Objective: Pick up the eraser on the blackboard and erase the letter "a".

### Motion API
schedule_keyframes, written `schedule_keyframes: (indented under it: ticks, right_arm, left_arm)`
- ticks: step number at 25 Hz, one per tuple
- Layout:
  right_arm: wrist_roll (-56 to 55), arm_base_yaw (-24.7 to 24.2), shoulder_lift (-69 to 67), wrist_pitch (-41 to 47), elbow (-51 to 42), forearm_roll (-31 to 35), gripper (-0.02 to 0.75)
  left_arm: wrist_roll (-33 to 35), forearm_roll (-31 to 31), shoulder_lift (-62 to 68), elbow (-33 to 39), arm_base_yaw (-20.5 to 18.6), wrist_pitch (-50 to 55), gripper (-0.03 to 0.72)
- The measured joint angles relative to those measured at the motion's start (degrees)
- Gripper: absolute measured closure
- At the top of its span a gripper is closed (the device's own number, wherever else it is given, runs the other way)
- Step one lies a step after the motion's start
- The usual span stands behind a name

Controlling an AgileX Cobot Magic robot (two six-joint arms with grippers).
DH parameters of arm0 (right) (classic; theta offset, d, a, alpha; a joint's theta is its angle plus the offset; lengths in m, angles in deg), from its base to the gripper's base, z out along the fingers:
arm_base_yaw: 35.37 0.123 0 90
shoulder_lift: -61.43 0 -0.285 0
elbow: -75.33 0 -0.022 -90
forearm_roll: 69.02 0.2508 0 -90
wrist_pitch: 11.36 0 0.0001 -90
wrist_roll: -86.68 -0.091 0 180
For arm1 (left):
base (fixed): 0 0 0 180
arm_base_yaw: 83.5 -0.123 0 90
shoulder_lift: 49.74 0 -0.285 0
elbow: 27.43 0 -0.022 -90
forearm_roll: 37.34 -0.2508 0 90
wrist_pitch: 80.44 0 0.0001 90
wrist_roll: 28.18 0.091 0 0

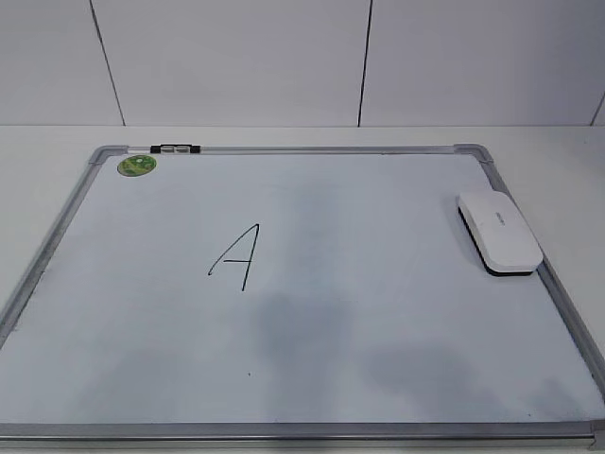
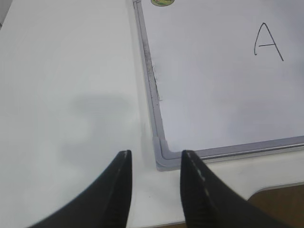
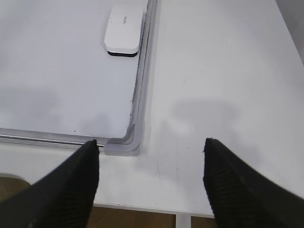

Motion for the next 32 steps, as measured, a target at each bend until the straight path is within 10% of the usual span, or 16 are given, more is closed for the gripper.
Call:
schedule_keyframes:
  ticks: [21, 32]
  right_arm:
    - [0.00, -0.25, 0.00, -0.33, -0.05, -0.59, 0.202]
    - [0.00, -8.96, 0.00, -0.33, -0.05, -0.85, 0.202]
  left_arm:
    - [0.00, 0.00, -5.02, 0.00, 0.09, -0.14, 0.446]
    - [0.00, 0.00, -5.02, 0.00, -3.92, -0.14, 0.446]
